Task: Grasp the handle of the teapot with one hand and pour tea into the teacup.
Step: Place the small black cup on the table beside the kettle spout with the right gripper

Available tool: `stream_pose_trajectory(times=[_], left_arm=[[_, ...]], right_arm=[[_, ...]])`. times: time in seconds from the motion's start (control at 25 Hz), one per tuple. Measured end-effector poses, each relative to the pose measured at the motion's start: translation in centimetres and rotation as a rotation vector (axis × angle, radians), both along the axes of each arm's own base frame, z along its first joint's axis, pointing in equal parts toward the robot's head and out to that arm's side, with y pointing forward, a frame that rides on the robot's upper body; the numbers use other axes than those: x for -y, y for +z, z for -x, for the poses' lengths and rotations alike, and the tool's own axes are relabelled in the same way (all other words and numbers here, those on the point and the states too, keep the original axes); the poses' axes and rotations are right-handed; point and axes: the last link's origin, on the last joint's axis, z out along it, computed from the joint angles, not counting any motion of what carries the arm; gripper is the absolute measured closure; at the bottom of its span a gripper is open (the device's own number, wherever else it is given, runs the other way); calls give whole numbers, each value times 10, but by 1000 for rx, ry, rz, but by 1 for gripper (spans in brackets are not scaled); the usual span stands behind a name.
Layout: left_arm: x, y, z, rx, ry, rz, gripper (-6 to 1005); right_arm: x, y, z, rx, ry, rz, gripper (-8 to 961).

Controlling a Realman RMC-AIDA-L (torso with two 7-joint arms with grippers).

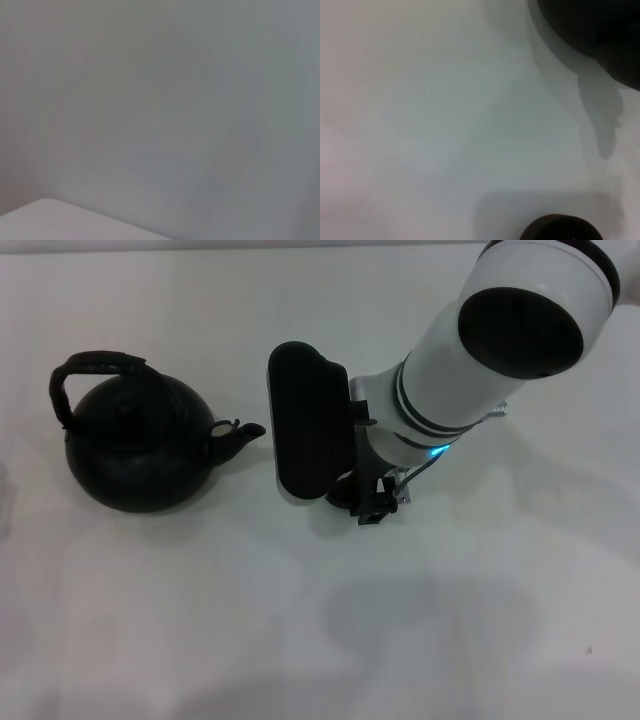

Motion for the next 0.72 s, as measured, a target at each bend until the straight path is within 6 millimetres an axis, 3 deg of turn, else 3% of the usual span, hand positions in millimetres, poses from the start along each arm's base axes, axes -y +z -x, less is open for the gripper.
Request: stream_pose_trajectory(times=[0.72], left_arm=[[5,2,-1,-2,-11,-14,257]], right_arm=[[6,-2,-2,-1,-25,12,89]])
